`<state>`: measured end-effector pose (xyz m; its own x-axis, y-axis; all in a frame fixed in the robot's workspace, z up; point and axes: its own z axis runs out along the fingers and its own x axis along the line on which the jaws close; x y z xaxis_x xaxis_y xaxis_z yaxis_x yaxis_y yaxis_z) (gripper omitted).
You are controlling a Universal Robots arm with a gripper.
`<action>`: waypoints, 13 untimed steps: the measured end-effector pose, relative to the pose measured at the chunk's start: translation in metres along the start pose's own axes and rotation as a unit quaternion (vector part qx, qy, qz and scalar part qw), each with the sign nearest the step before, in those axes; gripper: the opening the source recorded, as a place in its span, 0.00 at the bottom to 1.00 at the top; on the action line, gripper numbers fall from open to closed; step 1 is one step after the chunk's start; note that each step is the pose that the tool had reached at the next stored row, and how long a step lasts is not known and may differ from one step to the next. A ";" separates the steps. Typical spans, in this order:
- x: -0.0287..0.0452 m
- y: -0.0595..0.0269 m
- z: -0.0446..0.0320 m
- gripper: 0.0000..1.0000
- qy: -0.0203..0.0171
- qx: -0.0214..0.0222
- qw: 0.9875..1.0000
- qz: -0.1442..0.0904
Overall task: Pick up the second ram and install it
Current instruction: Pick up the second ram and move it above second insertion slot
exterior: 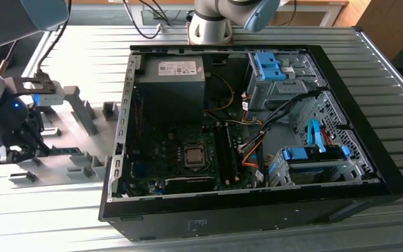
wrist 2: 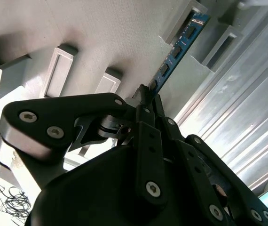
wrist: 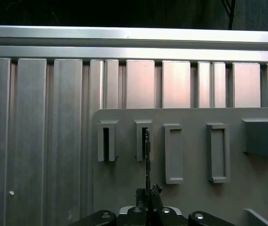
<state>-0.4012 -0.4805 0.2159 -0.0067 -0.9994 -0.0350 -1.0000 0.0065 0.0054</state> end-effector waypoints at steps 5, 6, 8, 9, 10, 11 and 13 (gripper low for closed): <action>0.0000 0.0000 -0.0011 0.14 0.000 0.000 1.000 0.000; 0.0000 0.0000 -0.0013 0.14 0.000 0.000 1.000 0.000; -0.0001 0.0000 -0.0018 0.14 0.000 0.000 1.000 0.000; -0.0001 0.0000 -0.0021 0.14 0.000 0.000 1.000 0.000; -0.0001 0.0000 -0.0024 0.14 0.000 0.000 1.000 0.000; -0.0001 0.0000 -0.0027 0.14 0.000 0.000 1.000 0.000; -0.0001 0.0000 -0.0035 0.14 0.000 0.000 1.000 0.000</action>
<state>-0.4012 -0.4805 0.2194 -0.0067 -0.9994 -0.0344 -1.0000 0.0065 0.0056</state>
